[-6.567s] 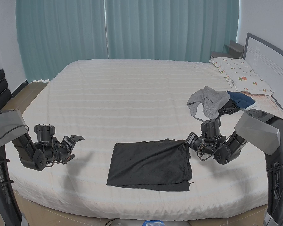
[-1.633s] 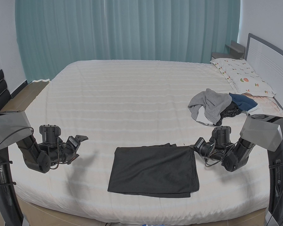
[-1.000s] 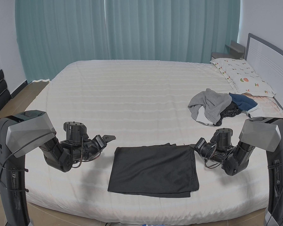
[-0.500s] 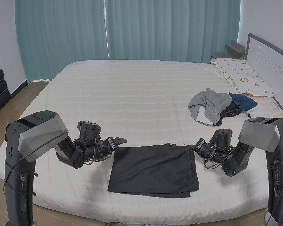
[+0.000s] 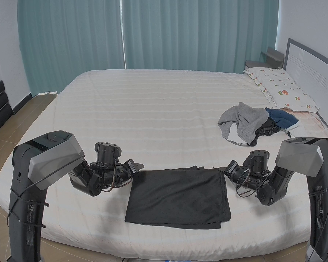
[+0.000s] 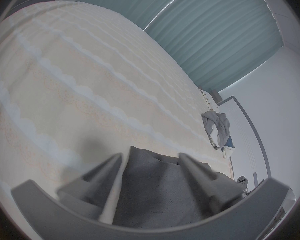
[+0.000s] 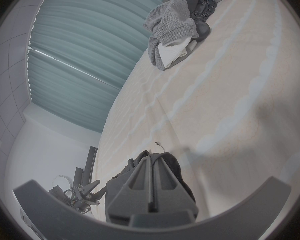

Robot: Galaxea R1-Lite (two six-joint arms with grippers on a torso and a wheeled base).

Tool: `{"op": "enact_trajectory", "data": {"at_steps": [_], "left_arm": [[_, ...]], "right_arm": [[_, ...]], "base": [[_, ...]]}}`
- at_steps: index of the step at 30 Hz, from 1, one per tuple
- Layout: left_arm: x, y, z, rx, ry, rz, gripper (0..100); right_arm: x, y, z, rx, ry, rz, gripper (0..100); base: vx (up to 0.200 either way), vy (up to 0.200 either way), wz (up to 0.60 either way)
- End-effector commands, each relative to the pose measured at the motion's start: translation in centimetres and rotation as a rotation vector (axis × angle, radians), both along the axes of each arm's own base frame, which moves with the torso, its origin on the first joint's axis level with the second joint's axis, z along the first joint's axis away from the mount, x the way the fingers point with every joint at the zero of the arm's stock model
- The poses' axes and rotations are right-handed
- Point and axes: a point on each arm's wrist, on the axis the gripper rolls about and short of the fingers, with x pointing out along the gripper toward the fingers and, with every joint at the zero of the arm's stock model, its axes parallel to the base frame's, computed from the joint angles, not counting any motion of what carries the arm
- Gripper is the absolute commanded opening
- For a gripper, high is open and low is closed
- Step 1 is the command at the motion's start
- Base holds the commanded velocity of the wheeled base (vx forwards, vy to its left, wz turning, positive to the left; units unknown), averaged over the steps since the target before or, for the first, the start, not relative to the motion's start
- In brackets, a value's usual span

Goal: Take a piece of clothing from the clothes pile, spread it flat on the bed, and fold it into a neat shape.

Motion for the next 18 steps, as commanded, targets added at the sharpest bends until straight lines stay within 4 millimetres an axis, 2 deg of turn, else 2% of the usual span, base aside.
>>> {"op": "enact_trajectory", "data": {"at_steps": [1, 18], "left_arm": [[0.07, -0.03, -0.37, 0.003, 0.005, 0.004, 0], [-0.05, -0.02, -0.52, 0.063, -0.033, 0.112, 0]], "right_arm": [[-0.02, 0.0, -0.12, 0.0, 0.003, 0.0, 0], [0.47, -0.14, 0.23, 0.007, -0.032, -0.007, 0]], "base": [[0.0, 0.0, 0.0], [0.0, 0.0, 0.0]]}}
